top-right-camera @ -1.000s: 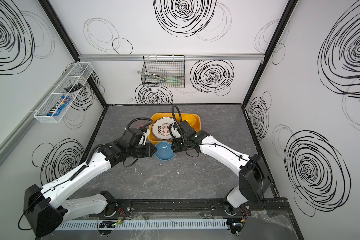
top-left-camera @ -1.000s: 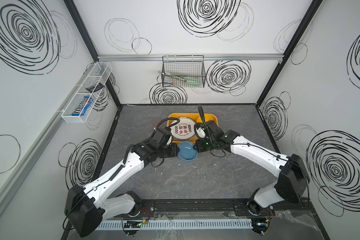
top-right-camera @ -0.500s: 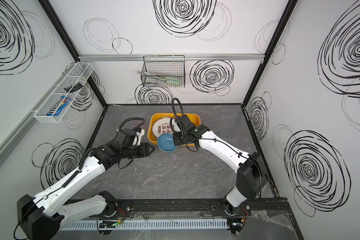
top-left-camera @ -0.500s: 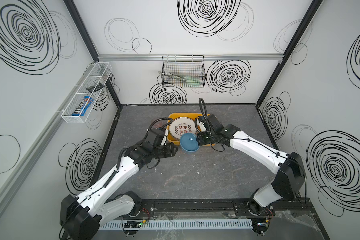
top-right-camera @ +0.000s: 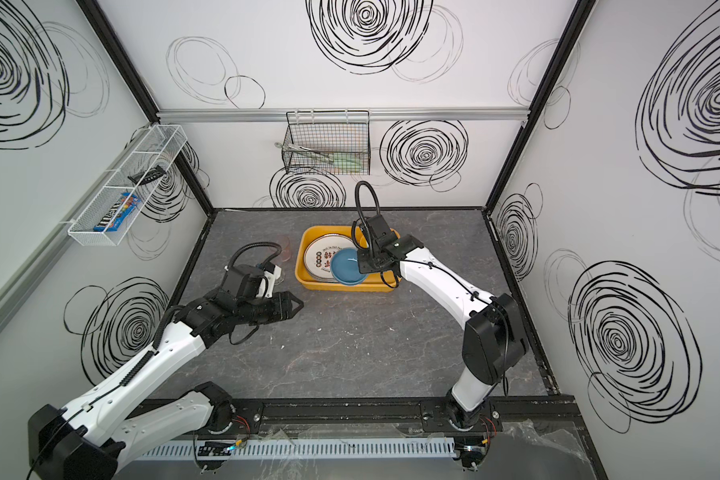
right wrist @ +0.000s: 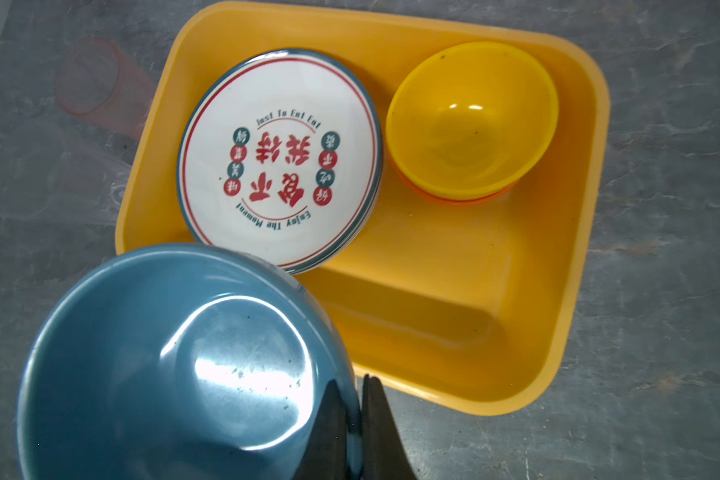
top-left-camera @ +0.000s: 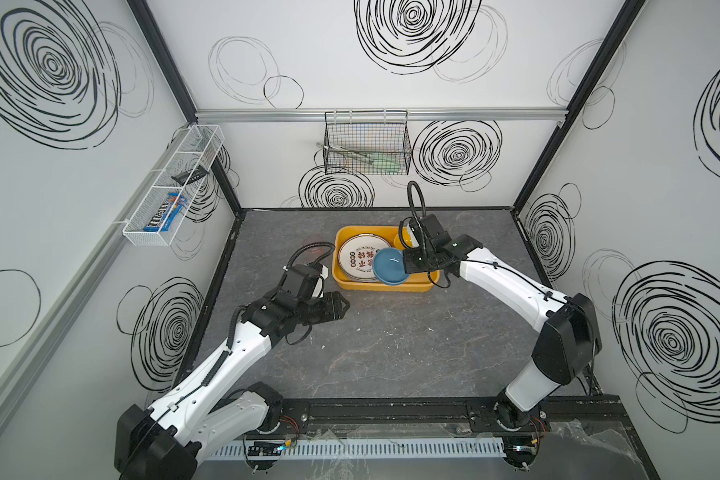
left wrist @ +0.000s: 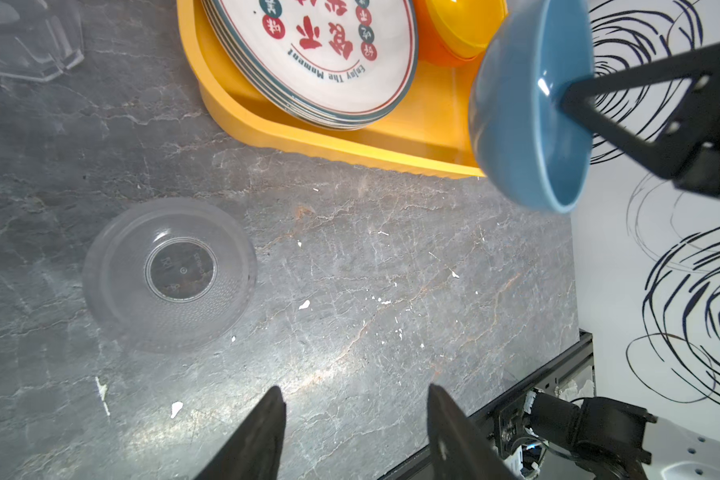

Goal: Place the mixed dishes into the plastic bin
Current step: 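Lift the blue bowl with the right gripper toward the yellow bin, then lower the blue bowl onto the yellow bowl and open the right gripper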

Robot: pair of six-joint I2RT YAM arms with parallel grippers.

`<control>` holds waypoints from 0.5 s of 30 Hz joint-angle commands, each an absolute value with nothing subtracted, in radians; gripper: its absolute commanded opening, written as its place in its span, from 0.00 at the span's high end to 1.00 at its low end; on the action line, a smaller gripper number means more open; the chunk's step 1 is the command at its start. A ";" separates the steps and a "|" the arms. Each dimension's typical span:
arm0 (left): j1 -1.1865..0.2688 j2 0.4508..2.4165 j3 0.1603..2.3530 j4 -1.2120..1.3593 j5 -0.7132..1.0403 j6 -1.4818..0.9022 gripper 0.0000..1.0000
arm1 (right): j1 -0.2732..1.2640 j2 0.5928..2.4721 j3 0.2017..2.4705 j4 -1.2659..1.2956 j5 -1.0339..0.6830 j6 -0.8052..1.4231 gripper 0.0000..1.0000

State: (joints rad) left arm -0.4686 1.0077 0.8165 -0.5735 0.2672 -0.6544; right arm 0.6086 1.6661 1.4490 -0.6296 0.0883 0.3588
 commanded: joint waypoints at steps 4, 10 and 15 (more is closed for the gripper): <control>-0.453 0.988 0.787 -0.533 0.293 -0.651 0.40 | 0.547 1.733 1.568 -0.659 0.149 0.352 1.00; -0.447 0.980 0.773 -0.532 0.300 -0.652 0.40 | 0.502 1.814 1.665 -0.676 0.209 0.345 1.00; -0.444 0.974 0.767 -0.534 0.301 -0.653 0.40 | 0.467 1.876 1.731 -0.675 0.218 0.341 1.00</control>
